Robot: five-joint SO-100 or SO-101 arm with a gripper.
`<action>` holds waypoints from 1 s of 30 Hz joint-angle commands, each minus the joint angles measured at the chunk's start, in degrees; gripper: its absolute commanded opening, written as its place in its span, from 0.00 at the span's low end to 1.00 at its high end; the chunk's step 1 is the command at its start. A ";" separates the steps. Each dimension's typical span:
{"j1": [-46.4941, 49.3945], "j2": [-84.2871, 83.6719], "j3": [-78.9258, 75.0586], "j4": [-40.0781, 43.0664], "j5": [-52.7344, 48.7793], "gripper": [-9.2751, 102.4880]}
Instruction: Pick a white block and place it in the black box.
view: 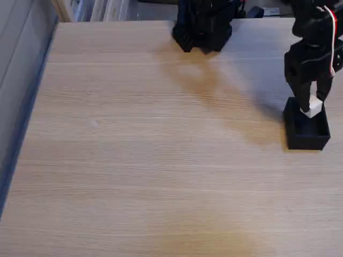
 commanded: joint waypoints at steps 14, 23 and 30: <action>2.90 6.24 -0.62 2.29 2.81 0.08; 10.28 32.70 27.33 -1.67 -4.66 0.08; 17.93 54.23 51.94 -2.20 -11.95 0.08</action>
